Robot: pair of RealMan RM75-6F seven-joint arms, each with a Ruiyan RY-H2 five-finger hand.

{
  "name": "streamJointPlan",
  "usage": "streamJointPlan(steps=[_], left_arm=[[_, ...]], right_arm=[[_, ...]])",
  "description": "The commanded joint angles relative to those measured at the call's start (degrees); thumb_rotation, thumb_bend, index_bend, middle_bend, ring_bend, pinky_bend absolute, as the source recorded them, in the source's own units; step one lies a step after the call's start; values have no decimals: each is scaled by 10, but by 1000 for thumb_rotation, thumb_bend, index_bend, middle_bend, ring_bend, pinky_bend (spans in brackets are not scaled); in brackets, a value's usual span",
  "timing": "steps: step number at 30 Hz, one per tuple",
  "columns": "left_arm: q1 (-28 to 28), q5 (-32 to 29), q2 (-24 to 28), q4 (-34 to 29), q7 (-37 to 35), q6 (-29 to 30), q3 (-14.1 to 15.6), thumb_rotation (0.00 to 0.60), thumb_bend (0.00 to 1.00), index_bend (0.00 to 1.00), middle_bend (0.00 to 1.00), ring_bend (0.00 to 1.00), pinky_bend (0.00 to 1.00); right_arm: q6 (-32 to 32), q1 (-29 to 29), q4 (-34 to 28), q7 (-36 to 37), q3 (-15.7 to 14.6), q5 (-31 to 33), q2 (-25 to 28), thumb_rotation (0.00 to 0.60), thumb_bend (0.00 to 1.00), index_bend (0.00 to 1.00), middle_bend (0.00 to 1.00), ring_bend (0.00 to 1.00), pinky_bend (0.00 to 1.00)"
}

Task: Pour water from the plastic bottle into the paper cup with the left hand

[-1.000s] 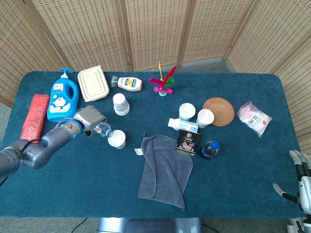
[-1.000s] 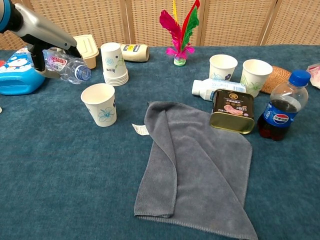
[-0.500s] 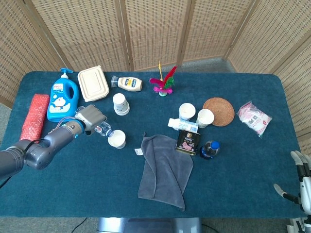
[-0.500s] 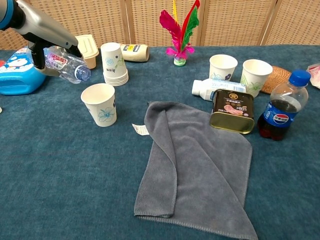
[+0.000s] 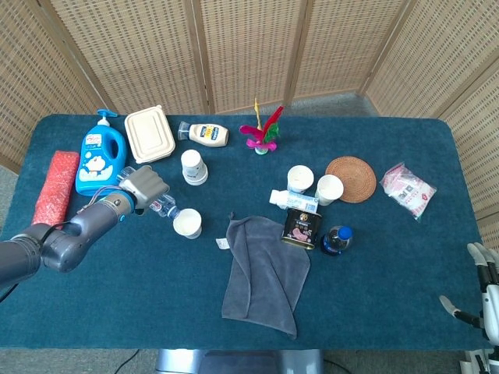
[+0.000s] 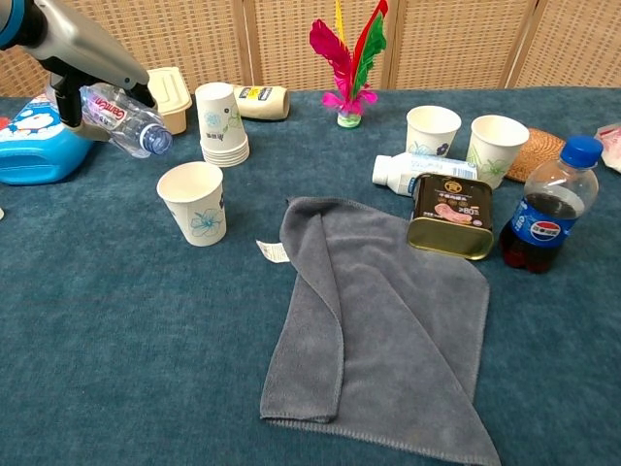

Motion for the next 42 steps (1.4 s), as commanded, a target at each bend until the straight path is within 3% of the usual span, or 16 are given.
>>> streamJointPlan(steps=[1,16,42], left_arm=[[-3,-5,-2,-2,0,1,3,600,643,403,401,367,414],[-27,-25,-12,-3,28,12,33,600,645,410,404,367,414],[-65,-58,-29,-9,48,28,55,600,644,412,407,370,414]], right_arm=[[0,0,0,0,0,0,0,600,189,0,0,0,0],[-3,2,3,3,1,0,-1,600,188,0,0,0,0],[0,-4,14,15,1,1,-5,600,186,0,0,0,0]])
